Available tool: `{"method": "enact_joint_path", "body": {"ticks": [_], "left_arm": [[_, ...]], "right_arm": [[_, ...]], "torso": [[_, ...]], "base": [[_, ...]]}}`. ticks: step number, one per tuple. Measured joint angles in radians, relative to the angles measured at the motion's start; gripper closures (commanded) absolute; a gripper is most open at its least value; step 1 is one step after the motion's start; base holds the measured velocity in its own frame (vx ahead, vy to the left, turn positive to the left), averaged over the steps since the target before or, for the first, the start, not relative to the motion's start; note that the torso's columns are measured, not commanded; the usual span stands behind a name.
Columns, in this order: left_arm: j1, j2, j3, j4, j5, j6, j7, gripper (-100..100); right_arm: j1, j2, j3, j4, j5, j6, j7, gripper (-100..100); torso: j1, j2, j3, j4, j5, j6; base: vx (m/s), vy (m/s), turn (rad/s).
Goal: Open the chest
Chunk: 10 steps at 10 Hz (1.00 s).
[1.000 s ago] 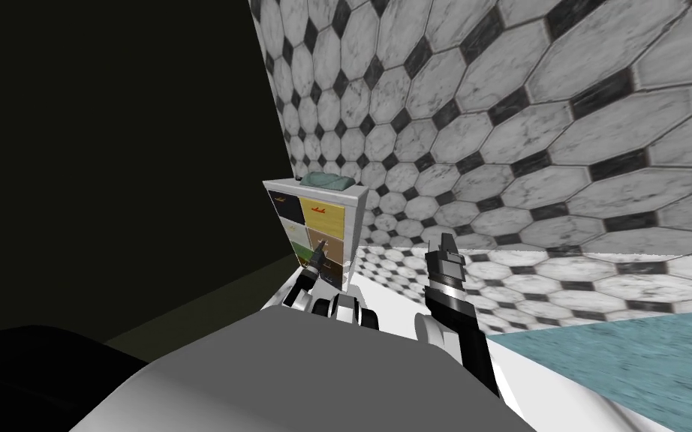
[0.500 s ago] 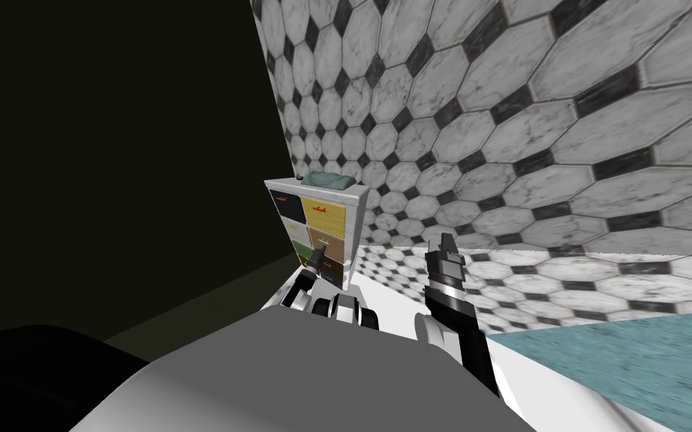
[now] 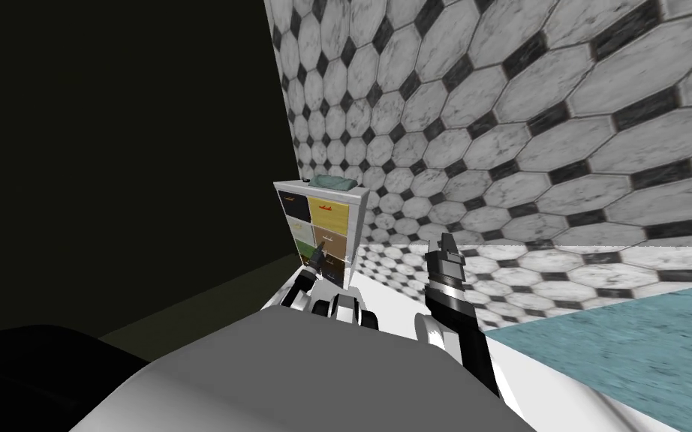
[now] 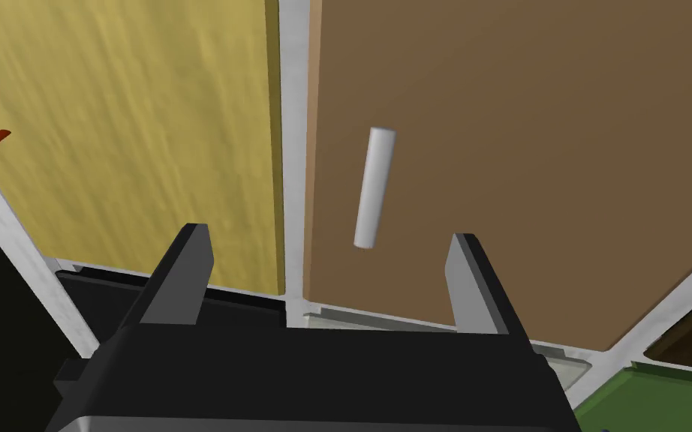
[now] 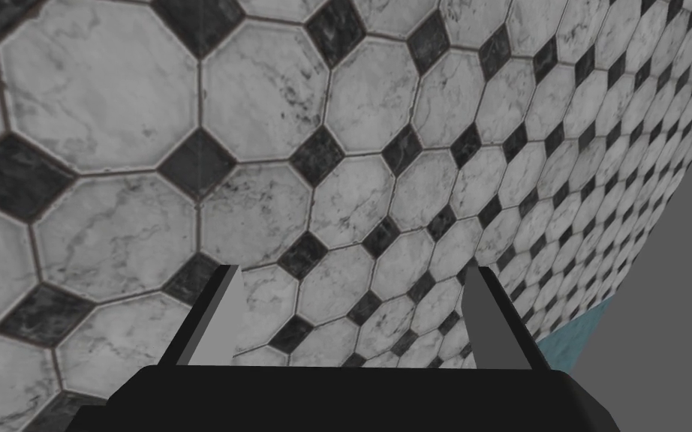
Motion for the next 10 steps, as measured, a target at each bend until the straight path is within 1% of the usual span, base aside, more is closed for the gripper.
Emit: {"method": "enact_joint_path", "body": {"ticks": [2, 3, 4, 5, 6, 7, 10], "left_arm": [[-0.012, -0.006, 0.003, 0.020, 0.001, -0.006, -0.001, -100], [-0.020, -0.010, 0.005, 0.033, 0.002, -0.009, -0.002, -100], [-0.021, -0.011, 0.005, 0.034, 0.002, -0.010, -0.002, -100], [-0.021, -0.008, 0.007, 0.020, 0.002, 0.002, -0.001, -100], [-0.021, -0.008, 0.007, 0.017, 0.002, 0.005, 0.000, 100], [-0.021, -0.008, 0.007, 0.018, 0.002, 0.005, -0.001, 100], [0.004, 0.005, -0.003, -0.010, 0.002, 0.011, 0.004, 100]], "right_arm": [[0.000, 0.000, 0.000, 0.000, 0.000, 0.000, 0.000, 0], [0.000, 0.000, 0.000, 0.000, 0.000, 0.000, 0.000, 0], [0.000, 0.000, 0.000, 0.000, 0.000, 0.000, 0.000, 0], [0.000, 0.000, 0.000, 0.000, 0.000, 0.000, 0.000, 0], [0.000, 0.000, 0.000, 0.000, 0.000, 0.000, 0.000, 0], [0.000, 0.000, 0.000, 0.000, 0.000, 0.000, 0.000, 0], [-0.001, 0.000, 0.000, 0.000, 0.000, 0.000, 0.000, 0]], "torso": [[0.004, 0.010, 0.006, 0.003, 0.001, 0.000], [0.004, 0.011, 0.007, 0.003, 0.001, 0.000], [0.004, 0.017, 0.010, 0.005, 0.001, 0.000], [0.003, 0.016, 0.011, 0.005, 0.001, 0.000], [0.003, 0.016, 0.010, 0.005, 0.001, 0.000], [0.004, 0.015, 0.010, 0.004, 0.001, 0.000], [0.006, 0.020, 0.012, 0.007, 0.001, -0.001]], "base": [[0.175, -0.030, -0.025], [0.097, -0.015, -0.004], [0.088, -0.028, -0.009], [0.055, -0.017, 0.000], [0.010, -0.003, 0.001], [-0.094, 0.022, 0.023], [-0.186, 0.049, 0.020]]}}
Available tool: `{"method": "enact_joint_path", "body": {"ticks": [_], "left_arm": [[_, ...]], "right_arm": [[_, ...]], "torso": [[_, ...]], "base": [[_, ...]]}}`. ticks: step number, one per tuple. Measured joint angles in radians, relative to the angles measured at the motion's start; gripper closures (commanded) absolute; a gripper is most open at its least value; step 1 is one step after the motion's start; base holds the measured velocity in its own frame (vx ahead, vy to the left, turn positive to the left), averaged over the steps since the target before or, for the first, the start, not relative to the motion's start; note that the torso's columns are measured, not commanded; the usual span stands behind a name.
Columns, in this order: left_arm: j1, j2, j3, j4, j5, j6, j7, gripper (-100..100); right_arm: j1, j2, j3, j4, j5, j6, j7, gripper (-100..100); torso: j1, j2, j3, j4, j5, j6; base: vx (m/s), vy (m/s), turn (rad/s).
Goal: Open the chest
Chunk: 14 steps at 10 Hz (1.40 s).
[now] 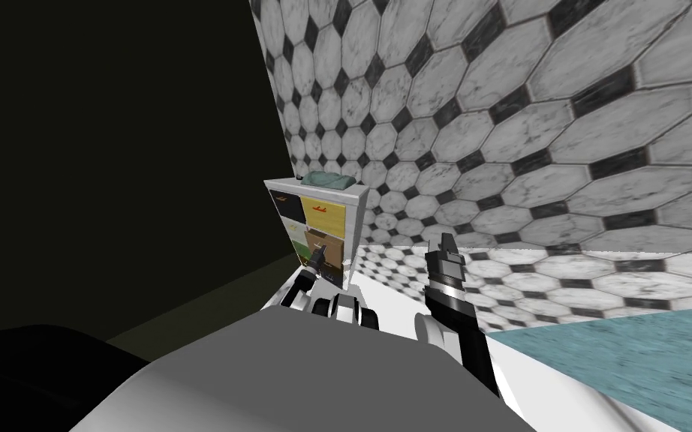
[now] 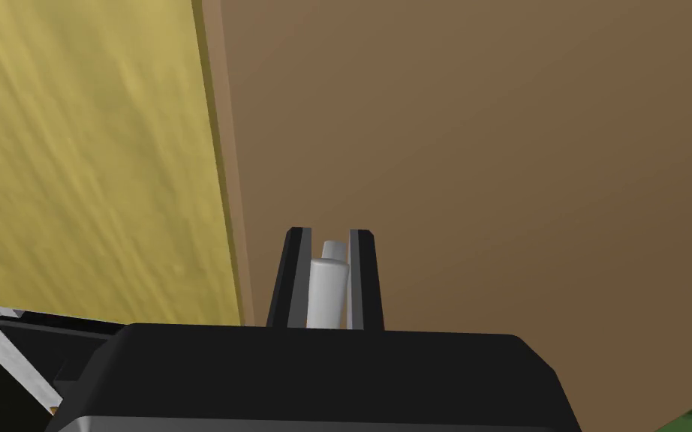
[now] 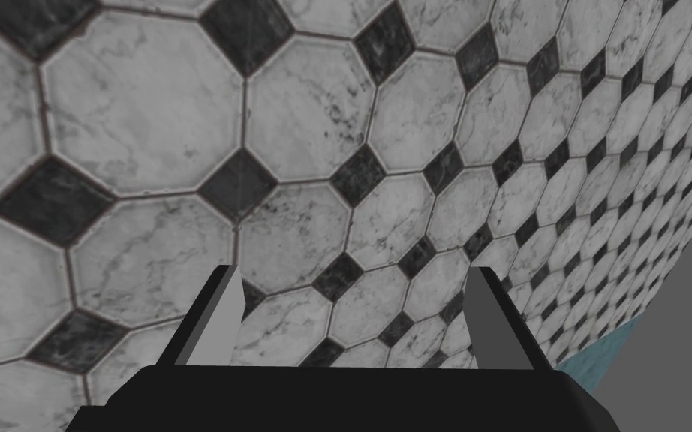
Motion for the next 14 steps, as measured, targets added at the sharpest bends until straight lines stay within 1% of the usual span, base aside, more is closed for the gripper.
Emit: {"method": "enact_joint_path", "body": {"ticks": [2, 4, 5, 7, 11, 14], "left_arm": [[0.014, 0.005, -0.005, -0.006, -0.001, 0.005, 0.002, 100], [0.029, 0.012, -0.010, -0.020, -0.001, 0.001, 0.005, 100], [0.038, 0.016, -0.013, -0.029, -0.001, 0.001, 0.006, -100], [0.053, 0.024, -0.015, -0.073, -0.001, 0.023, 0.009, -100], [0.100, 0.046, -0.022, -0.189, 0.000, 0.093, 0.019, -100], [0.136, 0.063, -0.026, -0.274, 0.000, 0.147, 0.026, -100]], "right_arm": [[0.000, 0.000, 0.000, 0.000, 0.000, 0.000, 0.000, 0], [0.000, 0.000, 0.000, 0.000, 0.000, 0.000, 0.000, 0], [0.000, 0.000, 0.000, 0.000, 0.000, 0.000, 0.000, 0], [0.000, 0.000, 0.000, 0.000, 0.000, 0.000, 0.000, 0], [0.001, 0.000, 0.000, 0.000, 0.000, 0.000, 0.000, 0], [0.001, 0.000, 0.000, 0.000, 0.000, 0.000, 0.000, 0]], "torso": [[-0.005, -0.011, -0.007, -0.001, -0.002, 0.001], [-0.003, -0.005, -0.003, -0.002, -0.001, 0.001], [-0.002, -0.004, -0.003, -0.001, 0.000, 0.001], [-0.005, -0.018, -0.010, -0.006, -0.001, 0.002], [-0.002, -0.006, -0.003, -0.002, 0.000, 0.001], [-0.003, -0.006, -0.004, -0.001, -0.001, 0.001]], "base": [[-0.107, 0.023, 0.011], [-0.184, 0.053, 0.030], [-0.075, 0.028, 0.007], [0.033, -0.018, 0.010], [0.040, -0.011, 0.009], [0.012, -0.006, 0.008]]}}
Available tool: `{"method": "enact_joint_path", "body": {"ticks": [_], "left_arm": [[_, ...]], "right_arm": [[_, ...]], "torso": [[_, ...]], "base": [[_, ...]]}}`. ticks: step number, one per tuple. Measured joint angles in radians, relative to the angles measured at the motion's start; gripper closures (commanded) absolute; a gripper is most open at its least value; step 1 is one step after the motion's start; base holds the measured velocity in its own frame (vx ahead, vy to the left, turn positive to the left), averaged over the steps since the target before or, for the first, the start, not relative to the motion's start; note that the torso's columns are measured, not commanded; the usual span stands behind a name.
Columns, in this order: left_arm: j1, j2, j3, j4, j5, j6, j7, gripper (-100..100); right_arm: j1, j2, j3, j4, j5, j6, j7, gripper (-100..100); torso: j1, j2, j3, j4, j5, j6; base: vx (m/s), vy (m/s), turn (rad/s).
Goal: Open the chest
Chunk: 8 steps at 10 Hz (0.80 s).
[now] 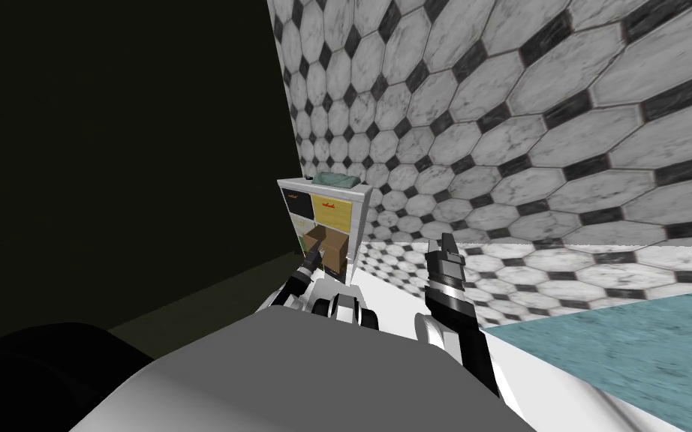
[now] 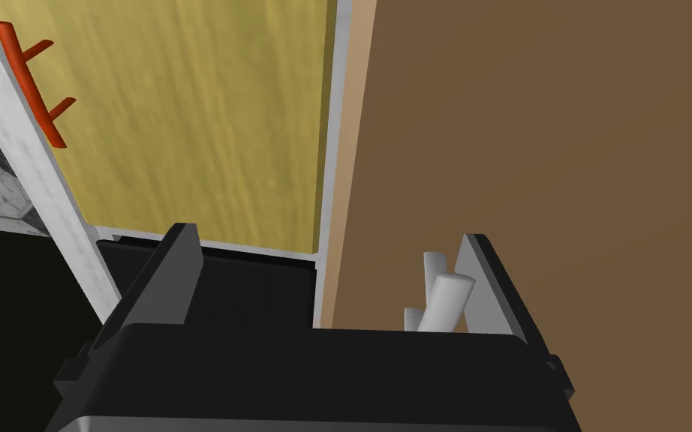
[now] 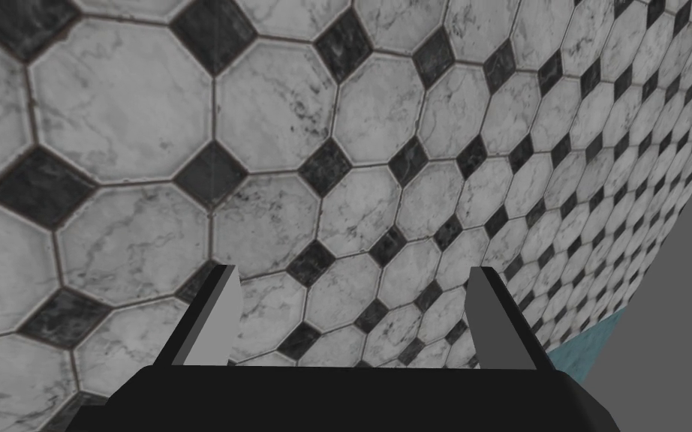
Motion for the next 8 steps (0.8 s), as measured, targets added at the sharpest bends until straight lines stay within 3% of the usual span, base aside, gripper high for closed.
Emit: {"method": "enact_joint_path", "body": {"ticks": [2, 3, 8], "left_arm": [[0.020, 0.008, -0.004, -0.036, 0.000, 0.027, 0.003, -100], [0.021, 0.008, -0.004, -0.036, -0.001, 0.030, 0.003, 0], [0.024, 0.009, -0.003, -0.032, -0.001, 0.033, 0.003, 0]], "right_arm": [[0.000, 0.000, 0.000, 0.000, 0.000, 0.000, 0.000, 0], [0.000, 0.000, 0.000, 0.000, 0.000, 0.000, 0.000, 0], [0.000, 0.000, 0.000, 0.000, 0.000, 0.000, 0.000, 0]], "torso": [[-0.001, 0.003, 0.001, 0.003, -0.001, 0.000], [-0.001, 0.002, 0.001, 0.001, -0.001, 0.000], [0.000, -0.002, -0.001, -0.002, 0.001, 0.000]], "base": [[0.010, -0.003, 0.003], [0.000, 0.000, 0.000], [0.000, 0.000, 0.000]]}}
